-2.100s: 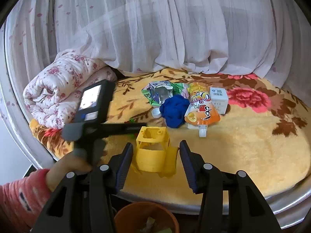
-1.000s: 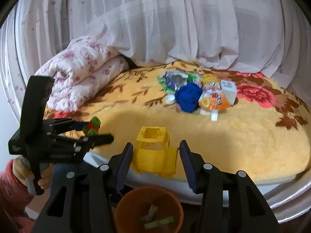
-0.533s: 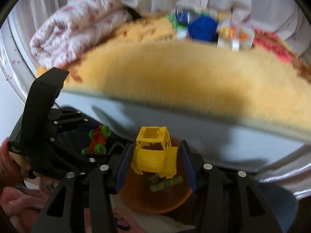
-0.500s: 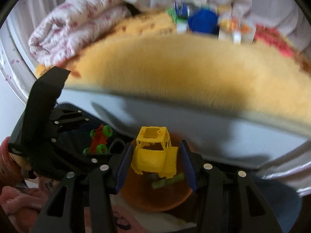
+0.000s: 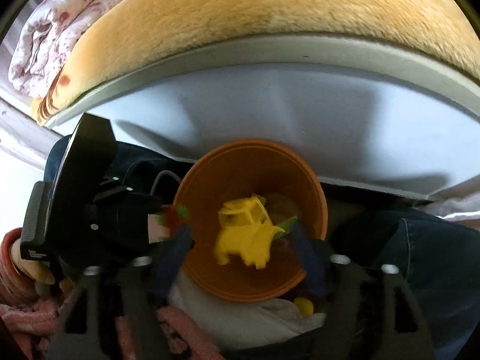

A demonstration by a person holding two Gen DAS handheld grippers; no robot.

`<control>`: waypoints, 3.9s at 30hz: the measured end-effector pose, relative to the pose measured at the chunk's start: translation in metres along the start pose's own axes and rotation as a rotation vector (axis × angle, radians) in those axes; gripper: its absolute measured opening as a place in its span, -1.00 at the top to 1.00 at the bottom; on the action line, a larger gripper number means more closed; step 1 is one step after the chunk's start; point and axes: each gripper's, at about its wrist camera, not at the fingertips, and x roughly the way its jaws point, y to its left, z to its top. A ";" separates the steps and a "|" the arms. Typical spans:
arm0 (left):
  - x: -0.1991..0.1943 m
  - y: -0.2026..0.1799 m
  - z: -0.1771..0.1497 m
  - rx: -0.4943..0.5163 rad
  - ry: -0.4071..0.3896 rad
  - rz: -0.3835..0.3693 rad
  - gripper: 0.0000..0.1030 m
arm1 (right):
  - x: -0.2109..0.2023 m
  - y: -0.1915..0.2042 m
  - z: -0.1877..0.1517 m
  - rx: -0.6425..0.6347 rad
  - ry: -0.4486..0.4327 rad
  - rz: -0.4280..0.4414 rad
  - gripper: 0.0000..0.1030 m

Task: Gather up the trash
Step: 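Drop the toy car and yellow truck into the orange bucket, then grasp the orange juice pouch with the right tool, then grasp the white snack box with the left tool while the right tool holds the pouch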

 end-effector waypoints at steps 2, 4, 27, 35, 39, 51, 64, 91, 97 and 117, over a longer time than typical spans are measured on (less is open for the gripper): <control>0.000 0.001 0.000 -0.009 0.000 -0.006 -0.54 | -0.002 -0.003 -0.001 0.015 -0.008 0.000 -0.43; -0.003 -0.001 -0.002 -0.006 -0.008 0.000 -0.54 | -0.003 -0.006 -0.002 0.025 -0.014 -0.001 -0.43; -0.011 -0.003 -0.005 0.010 -0.036 0.036 -0.54 | -0.009 -0.006 0.000 0.042 -0.031 -0.018 -0.43; -0.014 -0.002 -0.005 0.008 -0.047 0.040 -0.54 | -0.015 -0.009 0.000 0.047 -0.048 -0.021 -0.43; -0.035 -0.004 -0.005 0.015 -0.132 0.054 -0.54 | -0.040 -0.012 0.010 0.058 -0.114 0.005 -0.43; -0.138 -0.016 -0.005 0.042 -0.485 0.067 -0.73 | -0.150 -0.031 0.119 -0.004 -0.523 -0.126 -0.69; -0.158 -0.003 -0.012 -0.016 -0.528 0.068 -0.73 | -0.113 -0.095 0.292 0.159 -0.456 -0.216 -0.84; -0.210 -0.003 0.064 -0.071 -0.658 -0.089 -0.73 | -0.219 -0.030 0.146 -0.026 -0.645 -0.124 0.18; -0.238 0.015 0.136 -0.169 -0.771 -0.254 -0.73 | -0.223 -0.033 0.108 -0.040 -0.650 -0.101 0.17; -0.207 0.089 0.299 -0.539 -0.652 -0.592 -0.59 | -0.209 -0.047 0.102 -0.052 -0.632 -0.024 0.17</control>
